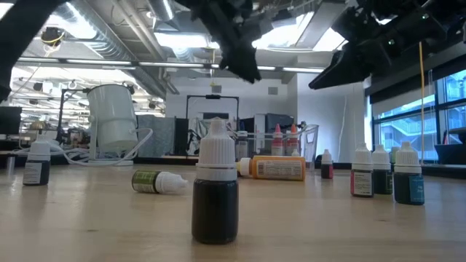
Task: Pick & Place food coloring
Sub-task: Put the large yellow food coloring bottle into the transparent container
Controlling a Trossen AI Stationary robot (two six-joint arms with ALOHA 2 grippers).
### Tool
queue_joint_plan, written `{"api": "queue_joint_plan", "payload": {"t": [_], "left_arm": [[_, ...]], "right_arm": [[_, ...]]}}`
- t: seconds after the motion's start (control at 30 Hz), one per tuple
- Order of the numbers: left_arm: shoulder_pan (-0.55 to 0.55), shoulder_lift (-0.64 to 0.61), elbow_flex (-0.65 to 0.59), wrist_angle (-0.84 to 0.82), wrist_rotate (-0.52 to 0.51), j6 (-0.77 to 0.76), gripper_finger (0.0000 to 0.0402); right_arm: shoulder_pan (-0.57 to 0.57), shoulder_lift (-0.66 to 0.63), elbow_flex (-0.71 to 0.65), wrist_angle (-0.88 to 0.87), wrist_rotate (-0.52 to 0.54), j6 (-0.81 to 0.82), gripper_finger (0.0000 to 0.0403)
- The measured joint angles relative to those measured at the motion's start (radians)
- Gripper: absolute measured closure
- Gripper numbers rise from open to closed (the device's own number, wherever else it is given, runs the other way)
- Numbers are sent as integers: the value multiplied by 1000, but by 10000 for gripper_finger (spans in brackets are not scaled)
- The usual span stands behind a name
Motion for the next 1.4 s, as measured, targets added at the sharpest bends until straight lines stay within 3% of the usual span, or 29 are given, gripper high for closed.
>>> {"api": "queue_joint_plan", "payload": {"t": [0.1,0.3,0.47,0.57,0.83,1.13,1.3,1.4], "left_arm": [[-55,-81,-148,133,1,-12,235],[-165,-262,-538,566,-12,-75,240],[-230,-380,-808,906,-15,-137,237],[-265,-427,-907,1009,-15,-150,236],[-327,-469,-964,1039,-17,-131,240],[-323,-470,-963,1037,-18,-131,236],[-323,-470,-963,1037,-17,-130,240],[-323,-470,-963,1034,-17,-130,240]], "right_arm": [[0,0,0,3,-47,25,240],[0,19,0,55,-140,50,240],[6,112,0,189,-233,89,240],[9,186,0,275,-268,121,240],[32,320,7,339,-379,107,232],[57,419,9,469,-370,158,131],[66,482,9,472,-232,215,112],[66,512,48,383,-194,235,111]]}}
